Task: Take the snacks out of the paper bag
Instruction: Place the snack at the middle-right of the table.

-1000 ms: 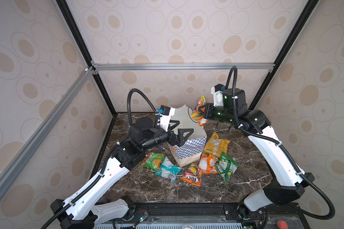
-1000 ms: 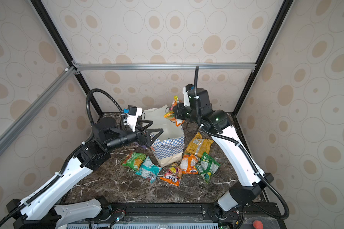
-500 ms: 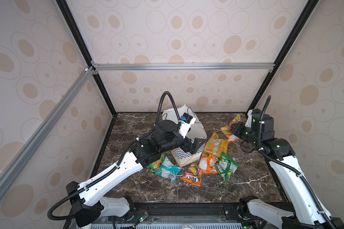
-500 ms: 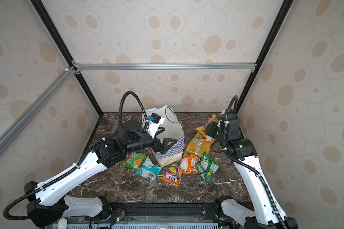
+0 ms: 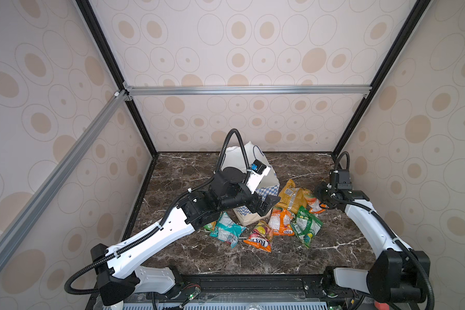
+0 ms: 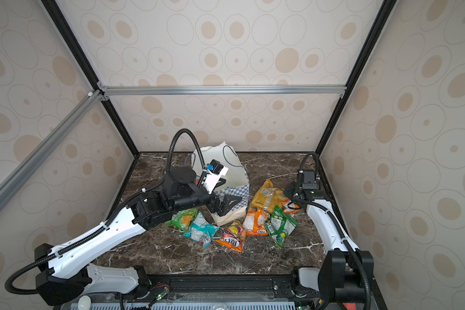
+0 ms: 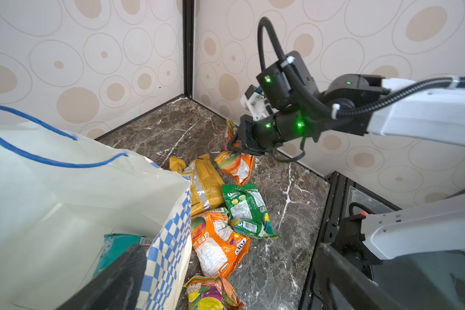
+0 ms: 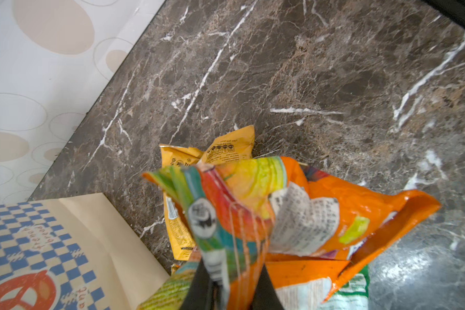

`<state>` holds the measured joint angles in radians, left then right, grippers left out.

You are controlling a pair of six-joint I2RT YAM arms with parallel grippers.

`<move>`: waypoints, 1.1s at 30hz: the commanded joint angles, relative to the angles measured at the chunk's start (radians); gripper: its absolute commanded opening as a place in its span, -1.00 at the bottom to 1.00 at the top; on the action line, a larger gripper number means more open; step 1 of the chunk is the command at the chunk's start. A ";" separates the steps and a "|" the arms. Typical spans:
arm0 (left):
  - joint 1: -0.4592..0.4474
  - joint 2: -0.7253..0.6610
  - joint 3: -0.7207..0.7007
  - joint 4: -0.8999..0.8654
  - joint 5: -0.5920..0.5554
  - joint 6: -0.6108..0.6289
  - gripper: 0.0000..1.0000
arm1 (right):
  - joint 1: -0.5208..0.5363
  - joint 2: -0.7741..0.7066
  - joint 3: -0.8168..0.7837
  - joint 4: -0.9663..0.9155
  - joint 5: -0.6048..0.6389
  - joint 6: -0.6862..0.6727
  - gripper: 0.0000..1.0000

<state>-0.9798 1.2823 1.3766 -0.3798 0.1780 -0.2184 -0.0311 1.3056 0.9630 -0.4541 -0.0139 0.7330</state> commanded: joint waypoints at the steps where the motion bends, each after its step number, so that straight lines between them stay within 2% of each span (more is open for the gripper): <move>1: -0.046 0.017 -0.014 -0.039 0.004 0.039 0.96 | -0.029 0.055 -0.012 0.077 -0.019 0.007 -0.95; 8: -0.097 0.043 -0.001 -0.057 -0.059 0.074 0.96 | -0.057 0.150 -0.021 0.096 -0.056 -0.002 -0.77; 12: -0.101 0.056 0.017 -0.068 -0.100 0.088 0.96 | -0.060 0.174 -0.033 0.101 -0.070 -0.001 -0.58; 16: -0.112 0.052 0.027 -0.060 -0.120 0.094 0.96 | -0.059 0.157 -0.030 0.081 -0.066 -0.007 -0.20; 20: -0.119 0.036 0.025 -0.037 -0.152 0.097 0.96 | -0.059 0.090 -0.021 0.052 -0.043 -0.007 0.27; 22: -0.121 0.024 0.022 -0.021 -0.167 0.100 0.96 | -0.060 0.048 -0.007 0.035 -0.056 -0.016 0.40; 26: -0.123 -0.006 0.006 0.021 -0.197 0.113 0.96 | -0.059 -0.038 0.037 0.014 -0.154 -0.031 0.49; 29: -0.124 -0.020 0.018 0.026 -0.263 0.120 0.96 | -0.053 -0.083 0.092 0.007 -0.281 -0.038 0.51; 31: -0.123 -0.022 0.035 0.020 -0.365 0.116 0.96 | -0.035 -0.098 0.134 0.027 -0.406 -0.063 0.53; 33: -0.122 -0.021 0.054 0.011 -0.492 0.103 0.96 | 0.007 -0.099 0.194 0.018 -0.473 -0.096 0.54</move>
<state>-1.0939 1.2747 1.3762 -0.3805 -0.1322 -0.1310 -0.0681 1.2190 1.0897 -0.4267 -0.3149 0.6861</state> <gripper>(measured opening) 0.981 0.766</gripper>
